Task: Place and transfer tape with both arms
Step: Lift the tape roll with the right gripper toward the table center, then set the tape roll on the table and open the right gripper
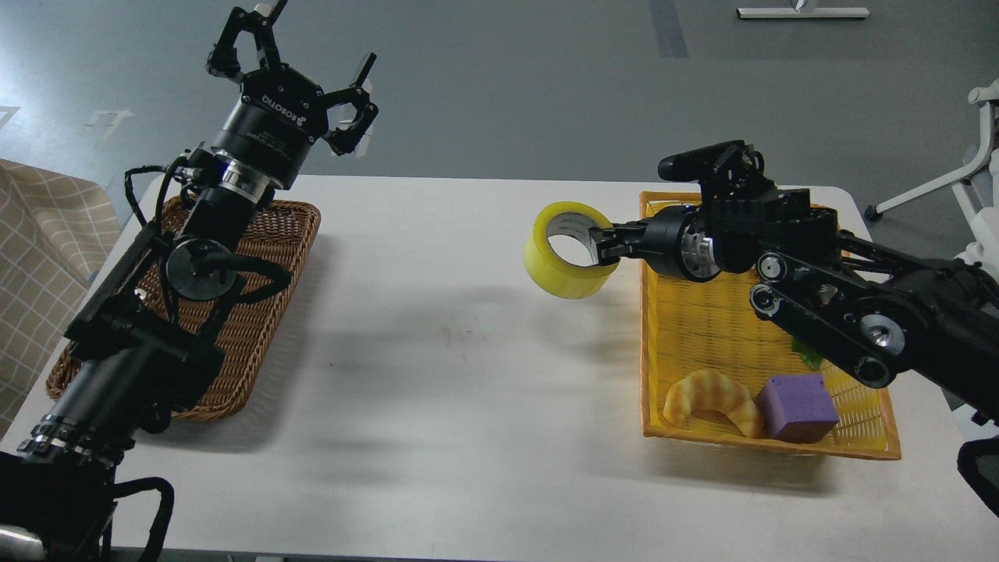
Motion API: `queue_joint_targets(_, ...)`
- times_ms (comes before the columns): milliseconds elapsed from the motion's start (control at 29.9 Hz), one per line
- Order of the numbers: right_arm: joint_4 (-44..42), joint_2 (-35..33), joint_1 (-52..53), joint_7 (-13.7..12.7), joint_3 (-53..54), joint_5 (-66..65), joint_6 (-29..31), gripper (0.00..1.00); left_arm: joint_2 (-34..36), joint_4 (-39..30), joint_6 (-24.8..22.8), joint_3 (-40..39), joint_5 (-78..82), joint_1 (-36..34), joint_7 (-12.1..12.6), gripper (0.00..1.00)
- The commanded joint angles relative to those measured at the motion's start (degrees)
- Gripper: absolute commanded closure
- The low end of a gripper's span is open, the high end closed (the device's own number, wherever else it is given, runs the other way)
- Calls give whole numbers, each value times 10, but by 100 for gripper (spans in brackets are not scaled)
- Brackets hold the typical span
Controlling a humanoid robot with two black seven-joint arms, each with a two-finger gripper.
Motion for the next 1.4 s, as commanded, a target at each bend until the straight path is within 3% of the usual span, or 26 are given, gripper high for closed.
queue_joint_targets(0,-37,45,13,0,-18,-1,0,100,0,0,0,0,0,-1,0,2)
queue_joint_targets(635,-137,156,27,-3,-53,-8,0,100,0,0,0,0,0,-3,-1,2)
queue_joint_targets(1370,-157,158,19,-3,-82,-7,0,100,0,-1,0,0,-1,-3,0,2)
